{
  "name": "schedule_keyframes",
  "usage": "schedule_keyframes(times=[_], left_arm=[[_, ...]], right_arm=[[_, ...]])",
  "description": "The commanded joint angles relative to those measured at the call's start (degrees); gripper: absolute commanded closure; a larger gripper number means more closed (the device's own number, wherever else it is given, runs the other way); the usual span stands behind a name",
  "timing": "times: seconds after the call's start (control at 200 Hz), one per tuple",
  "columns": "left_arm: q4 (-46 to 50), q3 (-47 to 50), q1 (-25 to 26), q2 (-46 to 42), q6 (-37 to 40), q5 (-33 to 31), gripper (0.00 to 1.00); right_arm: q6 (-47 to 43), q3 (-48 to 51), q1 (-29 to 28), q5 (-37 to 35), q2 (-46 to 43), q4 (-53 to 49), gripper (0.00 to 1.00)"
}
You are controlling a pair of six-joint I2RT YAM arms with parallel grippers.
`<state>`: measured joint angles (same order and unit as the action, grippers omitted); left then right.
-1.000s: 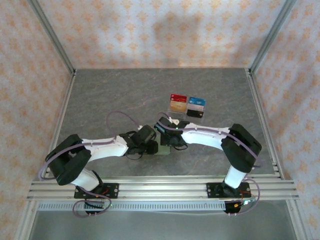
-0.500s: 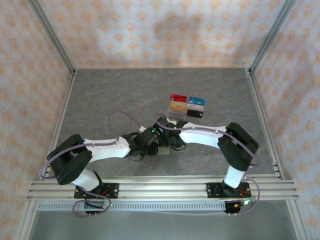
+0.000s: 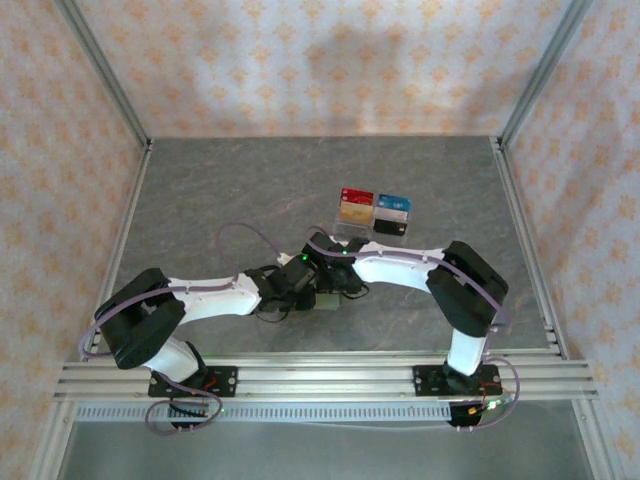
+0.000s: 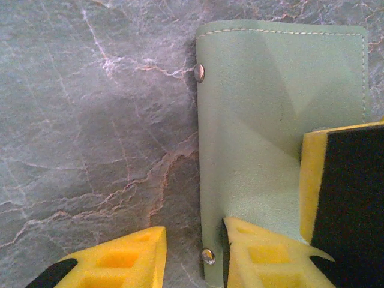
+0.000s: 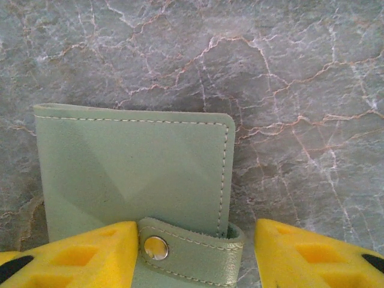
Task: Put the credit cards into the card holder
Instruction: Open the button on the card holder.
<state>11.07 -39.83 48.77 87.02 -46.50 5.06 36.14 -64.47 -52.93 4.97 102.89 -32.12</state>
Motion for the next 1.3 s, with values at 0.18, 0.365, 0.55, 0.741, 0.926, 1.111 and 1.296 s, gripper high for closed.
schedule_keyframes(times=[0.18,0.365,0.55,0.741,0.926,1.111,1.296], left_arm=[[3.85,-1.61,0.39,2.23,-0.84,-3.34,0.74],[5.45,-2.15,0.39,3.01,-1.84,-4.44,0.77],[6.85,-3.03,0.44,4.01,-2.41,-5.06,0.79],[7.22,-3.32,0.43,4.46,-2.54,-5.06,0.79],[7.22,-3.1,0.42,4.33,-2.6,-5.06,0.79],[6.96,-2.84,0.36,4.23,-2.78,-5.06,0.79],[6.78,-2.31,0.31,3.72,-3.28,-5.05,0.79]], right_arm=[[-0.28,0.39,-0.9,-3.18,2.53,-1.77,0.62],[-0.32,0.68,-1.21,-3.83,1.23,-2.34,0.73],[-1.05,0.76,-1.16,-4.11,0.78,-3.66,0.86],[-1.85,0.31,-1.18,-2.74,0.38,-4.54,0.63],[-1.5,0.41,-1.37,-3.06,-5.67,-3.21,0.57],[-2.74,-0.6,-1.33,3.79,-5.38,0.29,0.62],[-2.6,-0.42,-1.36,5.26,-1.58,1.45,0.69]])
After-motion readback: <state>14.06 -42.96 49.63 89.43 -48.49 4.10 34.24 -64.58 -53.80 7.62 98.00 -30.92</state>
